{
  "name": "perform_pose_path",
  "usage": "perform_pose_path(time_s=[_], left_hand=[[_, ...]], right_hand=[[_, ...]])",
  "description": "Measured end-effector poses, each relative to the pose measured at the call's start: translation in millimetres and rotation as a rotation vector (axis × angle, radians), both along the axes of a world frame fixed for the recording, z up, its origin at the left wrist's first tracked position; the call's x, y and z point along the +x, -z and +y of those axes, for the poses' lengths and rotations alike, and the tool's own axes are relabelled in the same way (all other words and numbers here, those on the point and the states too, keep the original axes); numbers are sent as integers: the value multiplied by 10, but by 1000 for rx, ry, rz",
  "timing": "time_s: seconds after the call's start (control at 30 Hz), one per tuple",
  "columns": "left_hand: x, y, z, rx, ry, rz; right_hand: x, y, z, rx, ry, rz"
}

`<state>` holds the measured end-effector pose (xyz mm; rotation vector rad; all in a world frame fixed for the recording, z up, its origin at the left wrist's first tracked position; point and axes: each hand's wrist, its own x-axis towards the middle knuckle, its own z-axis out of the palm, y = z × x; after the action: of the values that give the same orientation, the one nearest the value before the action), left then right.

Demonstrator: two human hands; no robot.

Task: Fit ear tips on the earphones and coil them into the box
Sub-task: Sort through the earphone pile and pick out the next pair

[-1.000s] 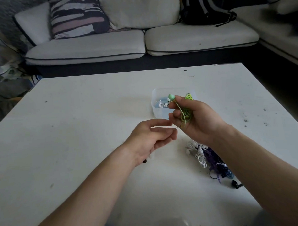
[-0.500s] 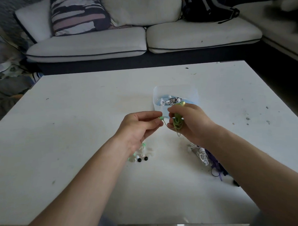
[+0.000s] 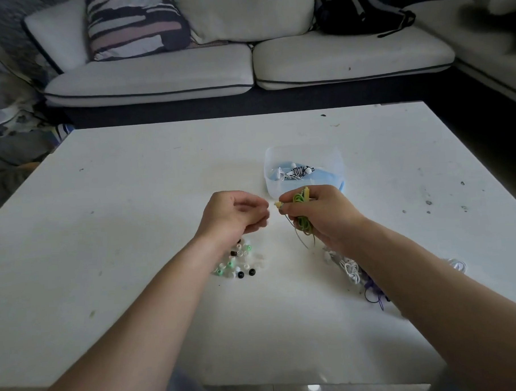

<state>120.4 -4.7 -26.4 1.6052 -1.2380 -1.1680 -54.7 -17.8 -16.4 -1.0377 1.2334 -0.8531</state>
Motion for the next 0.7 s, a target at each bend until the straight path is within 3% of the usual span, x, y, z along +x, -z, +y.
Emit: perform_pose_path(time_s=[0.07, 0.13, 0.47, 0.7], left_hand=[[105, 110, -38, -38, 125, -491], [122, 191, -41, 28, 252, -702], [24, 363, -103, 170, 287, -885], [22, 306, -90, 122, 223, -851]], right_hand=[[-21, -7, -24, 14, 28, -32], [-44, -20, -33, 15, 28, -58], [-98, -74, -52, 32, -25, -130], [-111, -67, -56, 18, -52, -154]])
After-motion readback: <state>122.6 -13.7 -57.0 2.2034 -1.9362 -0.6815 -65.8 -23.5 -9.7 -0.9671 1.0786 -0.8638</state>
